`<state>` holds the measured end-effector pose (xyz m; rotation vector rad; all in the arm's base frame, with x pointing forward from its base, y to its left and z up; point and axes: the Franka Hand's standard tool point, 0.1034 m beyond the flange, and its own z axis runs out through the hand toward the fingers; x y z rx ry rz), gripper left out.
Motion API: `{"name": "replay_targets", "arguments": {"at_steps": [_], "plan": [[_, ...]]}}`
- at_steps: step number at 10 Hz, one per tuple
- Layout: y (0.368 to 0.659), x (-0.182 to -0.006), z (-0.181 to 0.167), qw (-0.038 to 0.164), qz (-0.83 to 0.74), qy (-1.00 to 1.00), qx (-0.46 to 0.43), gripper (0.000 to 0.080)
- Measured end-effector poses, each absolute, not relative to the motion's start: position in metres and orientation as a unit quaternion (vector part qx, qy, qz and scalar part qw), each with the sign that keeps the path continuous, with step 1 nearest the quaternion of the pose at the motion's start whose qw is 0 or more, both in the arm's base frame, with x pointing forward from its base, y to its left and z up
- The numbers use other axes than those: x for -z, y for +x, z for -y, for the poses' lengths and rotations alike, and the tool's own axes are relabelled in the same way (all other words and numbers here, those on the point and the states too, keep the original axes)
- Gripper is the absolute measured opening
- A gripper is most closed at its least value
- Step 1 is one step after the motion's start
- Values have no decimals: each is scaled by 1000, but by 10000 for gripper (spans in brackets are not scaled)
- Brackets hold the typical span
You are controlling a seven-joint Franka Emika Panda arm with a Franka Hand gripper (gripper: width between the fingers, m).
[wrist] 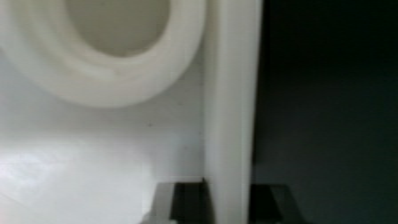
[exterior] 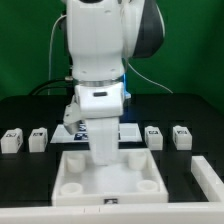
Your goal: Assemble one leg
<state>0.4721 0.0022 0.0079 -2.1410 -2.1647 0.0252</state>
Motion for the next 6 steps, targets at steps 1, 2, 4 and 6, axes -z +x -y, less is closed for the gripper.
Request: {"name": "replay_targets", "arguments": {"at_steps": [1,2,4,6], "plan": [[478,-8,-22,51,704,-709,-2,70],[483,-8,-41,54,700,-712,3,70],[490,-8,-63,59,688,-723,8,70],[490,-7,-63,61,690,-722,7,70]]}}
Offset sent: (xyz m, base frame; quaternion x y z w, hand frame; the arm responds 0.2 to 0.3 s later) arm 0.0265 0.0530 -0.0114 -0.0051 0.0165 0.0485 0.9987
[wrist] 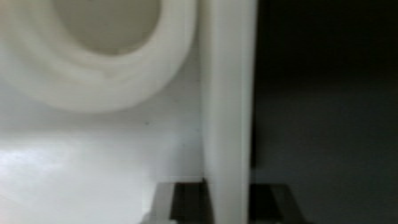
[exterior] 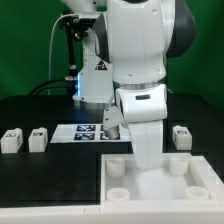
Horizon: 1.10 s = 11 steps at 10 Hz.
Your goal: Assemble one leg
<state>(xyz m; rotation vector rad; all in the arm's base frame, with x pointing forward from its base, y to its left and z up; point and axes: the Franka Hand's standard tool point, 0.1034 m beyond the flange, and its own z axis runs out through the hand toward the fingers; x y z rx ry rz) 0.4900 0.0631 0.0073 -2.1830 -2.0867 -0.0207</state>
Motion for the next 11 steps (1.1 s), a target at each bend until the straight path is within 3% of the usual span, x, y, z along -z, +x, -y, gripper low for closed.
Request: {"name": "replay_targets", "arguments": {"at_steps": [1,2,3,4,5,6,7,11], "plan": [[490,-8,-64,67,692,-719,-6,70],[489,-7,-63,68,692,-719,-6,143],[489,-7,-63,68,691,-719,-7,143],[489,-7,-63,69,691,-719,-7,324],[490,-7,-63,68,691,-720,-6,324],[490,-8,-63,67,691,-720,-5,508],[491,-8,-63,66,691,-720,-4,606],[491,-8,-62,66,691,-720,-4,648]]}}
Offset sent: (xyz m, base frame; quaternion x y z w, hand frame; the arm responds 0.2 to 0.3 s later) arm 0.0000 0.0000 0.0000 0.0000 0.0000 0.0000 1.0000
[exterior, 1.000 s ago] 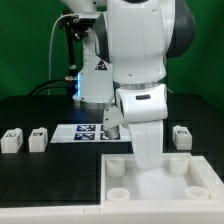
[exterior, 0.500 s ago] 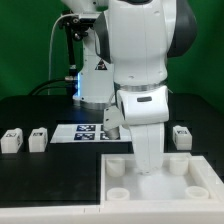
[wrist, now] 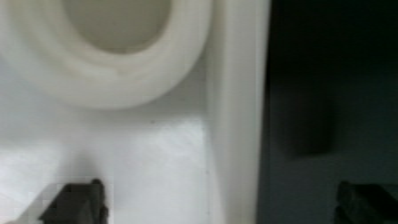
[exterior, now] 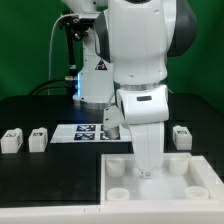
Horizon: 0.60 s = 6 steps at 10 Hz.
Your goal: Assemble one leg
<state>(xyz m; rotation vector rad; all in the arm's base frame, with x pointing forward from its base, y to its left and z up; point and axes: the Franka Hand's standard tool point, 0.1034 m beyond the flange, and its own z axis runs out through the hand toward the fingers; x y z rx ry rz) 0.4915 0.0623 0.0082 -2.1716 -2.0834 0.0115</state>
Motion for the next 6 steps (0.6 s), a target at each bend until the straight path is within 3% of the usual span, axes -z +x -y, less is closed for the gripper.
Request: {"name": "replay_targets", "arguments": {"at_steps": [3,6], "plan": [[492,-8,-63,66,690,-721,-4,649],[476,-48,-86,47,619,-784,-11,649]]}}
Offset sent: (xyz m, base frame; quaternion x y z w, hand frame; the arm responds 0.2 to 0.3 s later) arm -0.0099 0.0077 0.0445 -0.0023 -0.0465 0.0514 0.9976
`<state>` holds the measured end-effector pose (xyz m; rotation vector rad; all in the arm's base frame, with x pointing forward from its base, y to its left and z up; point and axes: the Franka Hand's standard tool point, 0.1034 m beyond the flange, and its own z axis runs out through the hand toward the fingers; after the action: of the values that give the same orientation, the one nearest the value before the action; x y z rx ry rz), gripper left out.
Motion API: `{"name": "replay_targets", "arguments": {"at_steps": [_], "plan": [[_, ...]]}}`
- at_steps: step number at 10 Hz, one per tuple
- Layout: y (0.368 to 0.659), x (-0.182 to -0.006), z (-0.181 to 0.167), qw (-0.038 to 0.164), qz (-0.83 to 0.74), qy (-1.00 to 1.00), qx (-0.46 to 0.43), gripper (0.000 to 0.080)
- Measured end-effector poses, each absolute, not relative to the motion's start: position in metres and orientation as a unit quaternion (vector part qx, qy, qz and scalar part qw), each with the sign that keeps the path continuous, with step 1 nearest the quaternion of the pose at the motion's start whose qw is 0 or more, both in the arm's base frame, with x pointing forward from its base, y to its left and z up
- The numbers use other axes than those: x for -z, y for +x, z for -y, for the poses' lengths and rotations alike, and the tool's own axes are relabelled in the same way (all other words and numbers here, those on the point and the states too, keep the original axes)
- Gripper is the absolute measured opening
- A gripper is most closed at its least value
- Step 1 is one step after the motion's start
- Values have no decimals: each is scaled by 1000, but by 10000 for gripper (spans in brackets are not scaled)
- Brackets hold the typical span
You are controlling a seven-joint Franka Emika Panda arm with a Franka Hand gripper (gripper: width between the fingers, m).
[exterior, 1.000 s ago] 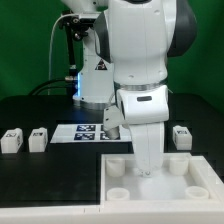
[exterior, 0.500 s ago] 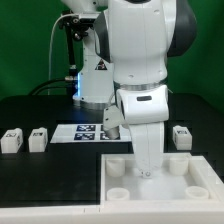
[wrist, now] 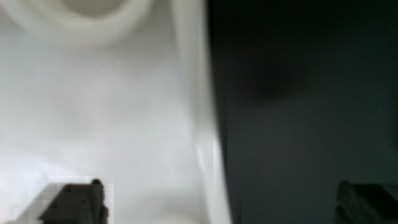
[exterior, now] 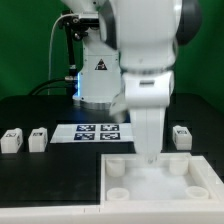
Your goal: Assemble one leg
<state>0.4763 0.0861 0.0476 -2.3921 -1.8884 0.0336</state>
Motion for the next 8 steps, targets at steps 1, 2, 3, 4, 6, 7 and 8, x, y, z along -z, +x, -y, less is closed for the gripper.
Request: {"name": "replay_targets", "arguments": {"at_steps": [1,2,3,4,6,7,8], "plan": [[469,-55,-98,46,569,-821,-18,649],[472,-77,-119,35,515,-856,-9,649],[458,-76,-127,28,482,-876,9,649],[443,-70,-135,32,410,-912,-4,649],[442,-70,-139,33,338,-940,-6,649],[442,-69,-140,36,284,-958,-8,649],[442,-69,-141,37,240,-970,-10,649]]}}
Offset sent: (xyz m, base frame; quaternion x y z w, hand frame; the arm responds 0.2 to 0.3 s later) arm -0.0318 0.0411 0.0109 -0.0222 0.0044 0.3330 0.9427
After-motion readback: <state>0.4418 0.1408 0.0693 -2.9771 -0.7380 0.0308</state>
